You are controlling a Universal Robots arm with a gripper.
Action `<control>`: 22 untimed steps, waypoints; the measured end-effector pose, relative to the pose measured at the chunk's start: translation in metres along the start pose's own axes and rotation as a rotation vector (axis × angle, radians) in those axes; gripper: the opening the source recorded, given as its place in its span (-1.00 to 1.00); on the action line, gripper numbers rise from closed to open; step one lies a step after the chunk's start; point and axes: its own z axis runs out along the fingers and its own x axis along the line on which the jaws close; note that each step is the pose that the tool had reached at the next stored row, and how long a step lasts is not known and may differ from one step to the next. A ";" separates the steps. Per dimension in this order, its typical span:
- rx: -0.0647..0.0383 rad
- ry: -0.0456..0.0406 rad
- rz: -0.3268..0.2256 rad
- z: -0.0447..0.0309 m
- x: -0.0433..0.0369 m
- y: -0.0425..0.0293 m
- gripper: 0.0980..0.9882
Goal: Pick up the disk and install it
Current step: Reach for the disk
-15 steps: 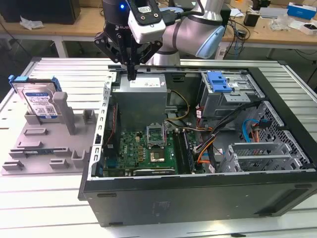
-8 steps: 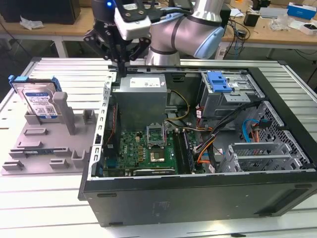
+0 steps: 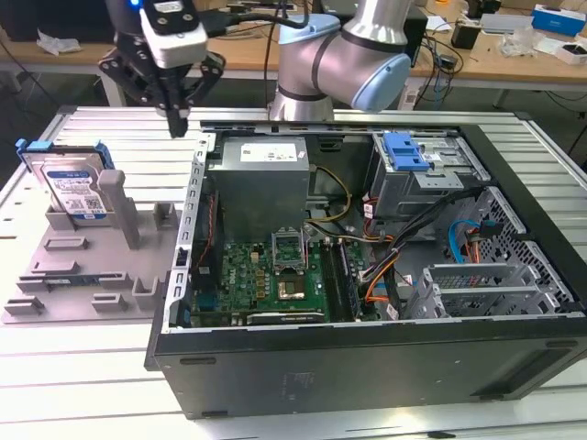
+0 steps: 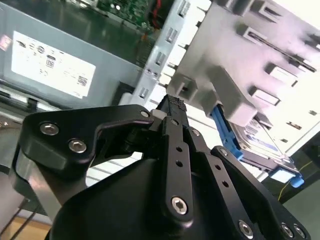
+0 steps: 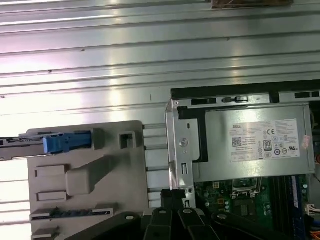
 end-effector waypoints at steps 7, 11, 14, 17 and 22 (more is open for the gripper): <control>0.000 0.0040 0.001 0.0017 0.0368 0.0097 -0.98; 0.000 0.0050 0.000 0.0027 0.0535 0.0156 -0.98; 0.000 0.0061 0.001 0.0036 0.0645 0.0209 -0.98; 0.001 0.0073 0.001 0.0045 0.0758 0.0268 -0.98; 0.001 0.0104 0.001 0.0066 0.0988 0.0384 -0.98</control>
